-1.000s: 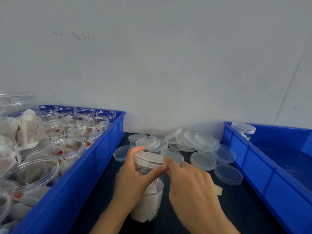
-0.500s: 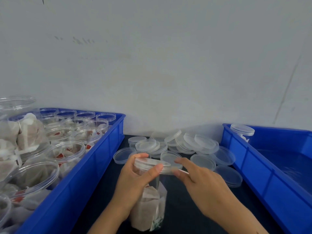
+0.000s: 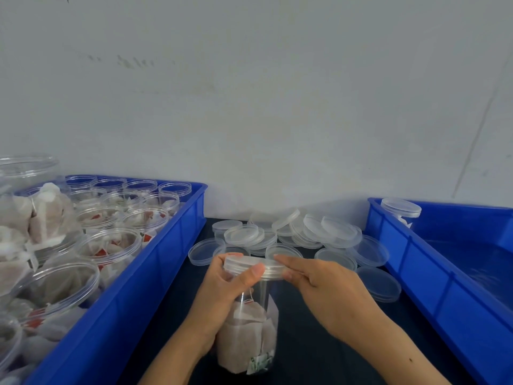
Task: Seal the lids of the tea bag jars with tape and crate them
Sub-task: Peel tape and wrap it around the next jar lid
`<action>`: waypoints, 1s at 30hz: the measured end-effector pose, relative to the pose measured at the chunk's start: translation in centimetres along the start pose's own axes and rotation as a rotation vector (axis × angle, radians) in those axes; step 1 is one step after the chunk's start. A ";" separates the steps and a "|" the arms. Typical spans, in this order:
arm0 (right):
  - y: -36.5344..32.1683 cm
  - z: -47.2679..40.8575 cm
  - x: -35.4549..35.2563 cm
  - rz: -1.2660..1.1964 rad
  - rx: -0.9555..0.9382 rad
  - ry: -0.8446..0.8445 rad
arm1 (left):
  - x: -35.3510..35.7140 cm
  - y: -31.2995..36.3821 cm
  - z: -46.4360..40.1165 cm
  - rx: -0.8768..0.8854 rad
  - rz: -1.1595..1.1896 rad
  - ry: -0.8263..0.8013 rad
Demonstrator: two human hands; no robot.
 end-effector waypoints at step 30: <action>-1.3 0.4 1.0 -0.146 0.117 -0.184 | -1.4 1.3 0.6 0.090 -0.302 0.217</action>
Point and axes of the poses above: each hand's wrist, its own z-axis away from the middle knuckle, its own x-axis out of the palm, y = z × x, the point moved 8 cm from there along -z, towards the middle knuckle, and after that the axes turned 7 degrees about y, right-handed, at the moved point
